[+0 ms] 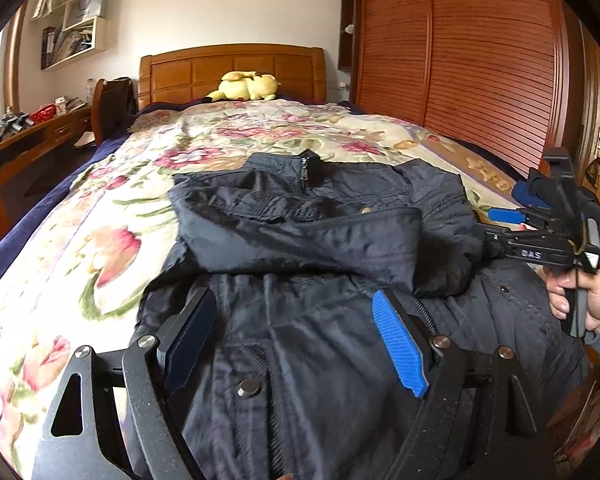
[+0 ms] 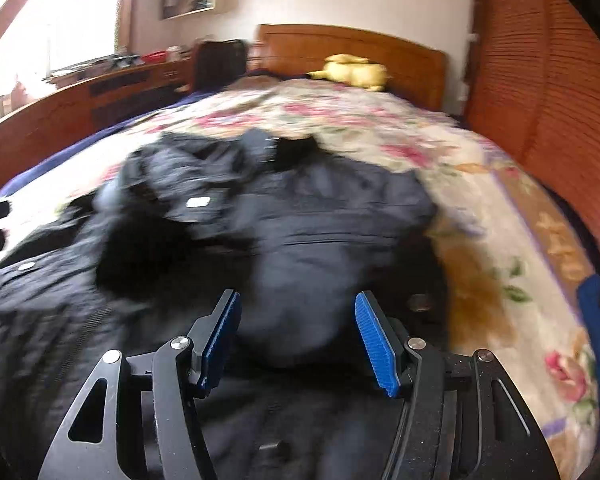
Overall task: Fold large clothes
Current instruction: 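Fold the held side inward toward the zipper and open the right tool, then move the left tool to the jacket hem and close on it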
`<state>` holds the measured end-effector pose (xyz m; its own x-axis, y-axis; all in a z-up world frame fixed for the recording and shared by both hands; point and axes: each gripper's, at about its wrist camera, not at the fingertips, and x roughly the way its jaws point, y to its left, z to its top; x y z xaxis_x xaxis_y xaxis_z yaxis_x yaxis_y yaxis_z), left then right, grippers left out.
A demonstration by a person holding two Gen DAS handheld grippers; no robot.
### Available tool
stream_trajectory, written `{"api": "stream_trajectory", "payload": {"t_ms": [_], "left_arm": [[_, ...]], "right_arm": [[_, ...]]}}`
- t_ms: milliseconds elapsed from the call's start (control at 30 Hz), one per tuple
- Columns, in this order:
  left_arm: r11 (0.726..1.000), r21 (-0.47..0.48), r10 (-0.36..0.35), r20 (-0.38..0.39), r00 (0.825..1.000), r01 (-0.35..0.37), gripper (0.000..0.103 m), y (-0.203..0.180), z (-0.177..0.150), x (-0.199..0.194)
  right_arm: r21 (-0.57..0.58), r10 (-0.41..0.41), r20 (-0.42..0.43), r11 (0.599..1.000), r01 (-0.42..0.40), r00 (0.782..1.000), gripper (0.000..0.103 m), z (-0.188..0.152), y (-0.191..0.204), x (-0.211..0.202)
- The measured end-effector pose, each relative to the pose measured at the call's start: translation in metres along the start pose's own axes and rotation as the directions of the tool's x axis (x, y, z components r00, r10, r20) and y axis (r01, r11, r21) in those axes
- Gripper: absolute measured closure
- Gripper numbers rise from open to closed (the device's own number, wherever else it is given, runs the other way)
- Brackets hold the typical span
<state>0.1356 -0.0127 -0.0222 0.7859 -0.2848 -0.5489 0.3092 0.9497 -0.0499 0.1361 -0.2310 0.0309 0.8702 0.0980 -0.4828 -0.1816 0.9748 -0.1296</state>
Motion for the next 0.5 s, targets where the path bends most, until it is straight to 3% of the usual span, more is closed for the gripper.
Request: {"api": "stream_trajectory", "payload": {"t_ms": [167,333,500], "left_arm": [[1.000,0.010,-0.025,-0.027,0.999,0.025,0.022,-0.010,0.014,0.019],[0.999,0.030,-0.035,-0.059,0.998,0.037,0.022,-0.024,0.025,0.040],[0.997,0.052,-0.052,-0.080,0.995,0.056,0.022,-0.044,0.039,0.062]], "right_arm": [[0.044,-0.086,-0.022,0.995,0.086,0.996,0.042,-0.007,-0.026,0.022],[0.110,-0.056,-0.045,0.992,0.061,0.997,0.042,-0.016,-0.034,0.037],[0.079,-0.079,-0.056,0.993,0.083,0.995,0.042,-0.019,-0.030,0.045]]}}
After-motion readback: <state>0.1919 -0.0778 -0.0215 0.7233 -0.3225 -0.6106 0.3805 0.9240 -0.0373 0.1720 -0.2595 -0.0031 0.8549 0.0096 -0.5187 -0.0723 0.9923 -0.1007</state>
